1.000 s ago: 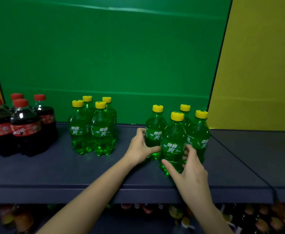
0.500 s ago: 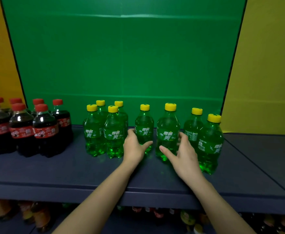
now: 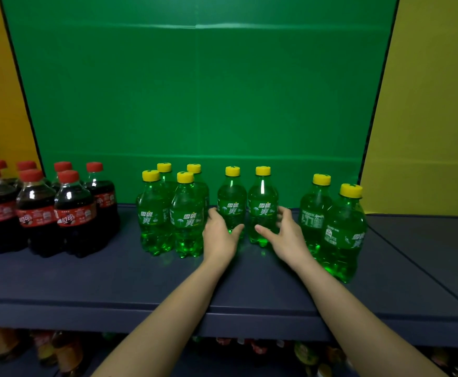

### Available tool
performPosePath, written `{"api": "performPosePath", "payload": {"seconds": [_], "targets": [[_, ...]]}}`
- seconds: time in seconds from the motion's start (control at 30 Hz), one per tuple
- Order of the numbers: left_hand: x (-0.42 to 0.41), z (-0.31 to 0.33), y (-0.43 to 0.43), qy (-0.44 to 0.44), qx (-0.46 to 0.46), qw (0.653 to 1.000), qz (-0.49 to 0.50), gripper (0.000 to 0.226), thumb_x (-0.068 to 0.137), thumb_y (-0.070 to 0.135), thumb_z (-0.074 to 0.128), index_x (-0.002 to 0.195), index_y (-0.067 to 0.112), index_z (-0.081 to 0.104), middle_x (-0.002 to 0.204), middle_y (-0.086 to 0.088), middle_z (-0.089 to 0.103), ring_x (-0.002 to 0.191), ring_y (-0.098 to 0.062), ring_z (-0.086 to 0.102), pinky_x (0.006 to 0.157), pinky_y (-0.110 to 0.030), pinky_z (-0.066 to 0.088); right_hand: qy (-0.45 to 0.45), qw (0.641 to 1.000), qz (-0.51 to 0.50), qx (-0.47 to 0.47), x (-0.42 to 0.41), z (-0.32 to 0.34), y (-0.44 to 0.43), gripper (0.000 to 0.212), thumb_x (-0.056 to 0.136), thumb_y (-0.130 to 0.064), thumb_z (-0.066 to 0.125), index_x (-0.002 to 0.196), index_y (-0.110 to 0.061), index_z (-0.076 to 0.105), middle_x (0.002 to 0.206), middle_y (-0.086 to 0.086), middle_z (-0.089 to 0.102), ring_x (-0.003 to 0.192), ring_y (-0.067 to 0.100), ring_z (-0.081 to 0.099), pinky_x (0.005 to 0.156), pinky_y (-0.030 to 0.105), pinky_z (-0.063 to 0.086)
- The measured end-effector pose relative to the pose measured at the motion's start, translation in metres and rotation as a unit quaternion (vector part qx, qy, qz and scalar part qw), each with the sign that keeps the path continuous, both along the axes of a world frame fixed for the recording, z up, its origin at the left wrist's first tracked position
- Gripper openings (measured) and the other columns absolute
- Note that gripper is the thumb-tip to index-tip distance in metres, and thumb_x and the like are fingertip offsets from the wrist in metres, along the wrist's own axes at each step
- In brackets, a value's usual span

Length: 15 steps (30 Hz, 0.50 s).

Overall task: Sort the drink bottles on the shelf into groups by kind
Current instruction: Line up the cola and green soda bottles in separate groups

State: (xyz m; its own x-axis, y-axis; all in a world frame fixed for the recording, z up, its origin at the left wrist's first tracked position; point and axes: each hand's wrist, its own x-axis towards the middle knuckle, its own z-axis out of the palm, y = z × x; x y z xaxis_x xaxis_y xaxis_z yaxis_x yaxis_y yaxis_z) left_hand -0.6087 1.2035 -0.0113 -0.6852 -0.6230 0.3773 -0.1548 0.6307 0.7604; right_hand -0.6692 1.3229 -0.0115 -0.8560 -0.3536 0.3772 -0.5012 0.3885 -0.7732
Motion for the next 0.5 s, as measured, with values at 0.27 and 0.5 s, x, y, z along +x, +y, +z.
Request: {"api": "performPosePath", "payload": {"seconds": [0.27, 0.5], "targets": [[-0.004, 0.000, 0.001, -0.009, 0.001, 1.000, 0.009, 0.063, 0.088, 0.022, 0.061, 0.136, -0.002, 0.026, 0.138, -0.020, 0.043, 0.128, -0.034, 0.041, 0.100, -0.034, 0.032, -0.028, 0.999, 0.036, 0.004, -0.012, -0.002, -0.008, 0.074, 0.084, -0.023, 0.066, 0.140, -0.003, 0.021, 0.144, 0.015, 0.038, 0.132, 0.028, 0.038, 0.107, 0.036, 0.033], [-0.007, -0.001, 0.001, -0.006, -0.001, 1.000, 0.014, 0.061, 0.089, 0.021, 0.059, 0.136, -0.001, 0.026, 0.140, -0.018, 0.038, 0.131, -0.031, 0.036, 0.103, -0.033, 0.028, -0.025, 0.999, 0.039, 0.001, -0.019, -0.007, -0.014, 0.075, 0.086, -0.025, 0.063, 0.143, -0.006, 0.017, 0.146, 0.015, 0.036, 0.134, 0.027, 0.035, 0.109, 0.036, 0.031]]}}
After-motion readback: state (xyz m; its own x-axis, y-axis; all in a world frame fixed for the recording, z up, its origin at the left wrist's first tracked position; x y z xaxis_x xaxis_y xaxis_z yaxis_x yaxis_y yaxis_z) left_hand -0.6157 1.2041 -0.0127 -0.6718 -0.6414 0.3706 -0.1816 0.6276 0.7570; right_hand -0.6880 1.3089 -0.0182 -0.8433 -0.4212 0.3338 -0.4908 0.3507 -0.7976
